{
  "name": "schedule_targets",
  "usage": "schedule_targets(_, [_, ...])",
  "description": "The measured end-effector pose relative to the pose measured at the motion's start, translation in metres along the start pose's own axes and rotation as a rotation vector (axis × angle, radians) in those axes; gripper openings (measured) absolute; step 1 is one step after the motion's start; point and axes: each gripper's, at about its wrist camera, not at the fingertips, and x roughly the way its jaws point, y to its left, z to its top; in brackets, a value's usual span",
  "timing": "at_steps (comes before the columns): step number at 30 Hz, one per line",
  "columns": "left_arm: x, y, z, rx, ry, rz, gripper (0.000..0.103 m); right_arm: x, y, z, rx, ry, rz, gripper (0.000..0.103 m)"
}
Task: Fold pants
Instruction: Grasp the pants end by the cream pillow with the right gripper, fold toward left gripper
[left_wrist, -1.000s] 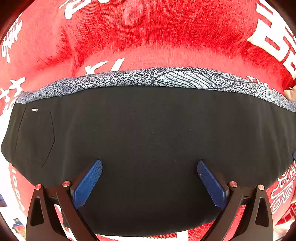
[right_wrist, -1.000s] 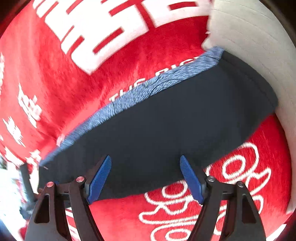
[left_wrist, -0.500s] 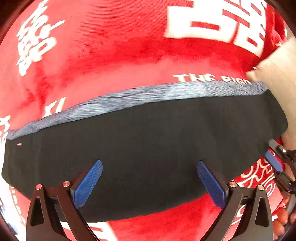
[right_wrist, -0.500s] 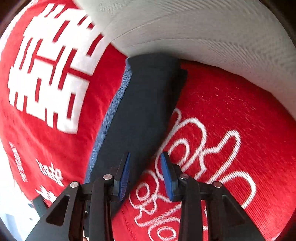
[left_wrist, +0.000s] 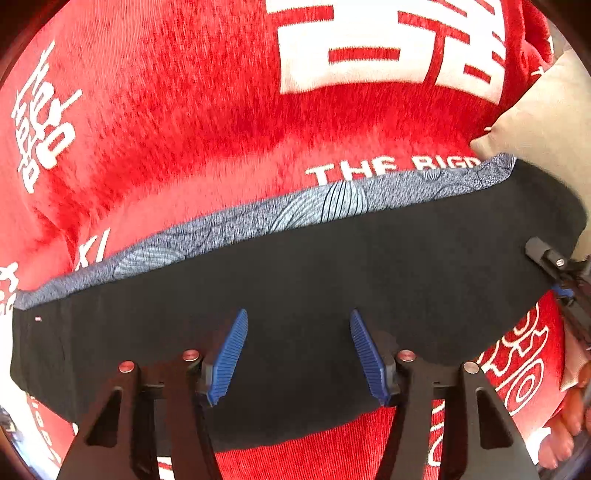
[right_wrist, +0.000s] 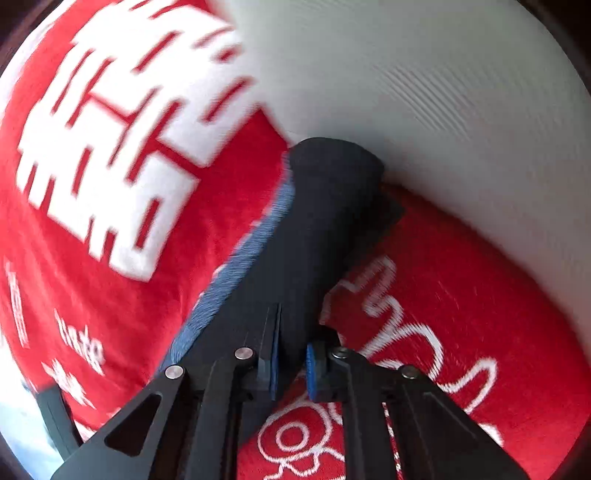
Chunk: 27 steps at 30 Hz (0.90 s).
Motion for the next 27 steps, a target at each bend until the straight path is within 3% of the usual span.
schedule_targets(3, [0.020, -0.002, -0.006, -0.023, 0.042, -0.028, 0.061, -0.010, 0.021, 0.004, -0.085, -0.007, 0.004, 0.011])
schedule_targets(7, [0.023, -0.013, -0.026, 0.031, -0.074, 0.009, 0.061, -0.014, 0.042, 0.002, -0.194, -0.009, -0.018, 0.011])
schedule_targets(15, [0.023, -0.002, -0.027, 0.029, -0.078, -0.049, 0.062, -0.030, 0.111, -0.014, -0.450, -0.028, -0.019, 0.010])
schedule_targets(18, [0.019, 0.013, -0.024, 0.001, -0.039, -0.118, 0.061, -0.034, 0.144, -0.027, -0.564, -0.021, -0.016, 0.010])
schedule_targets(22, [-0.001, 0.067, -0.026, -0.112, -0.025, -0.177, 0.061, -0.033, 0.189, -0.051, -0.714, -0.006, -0.025, 0.010])
schedule_targets(27, [-0.020, 0.161, -0.046, -0.204, -0.030, -0.108, 0.061, -0.019, 0.243, -0.110, -0.926, 0.046, -0.033, 0.010])
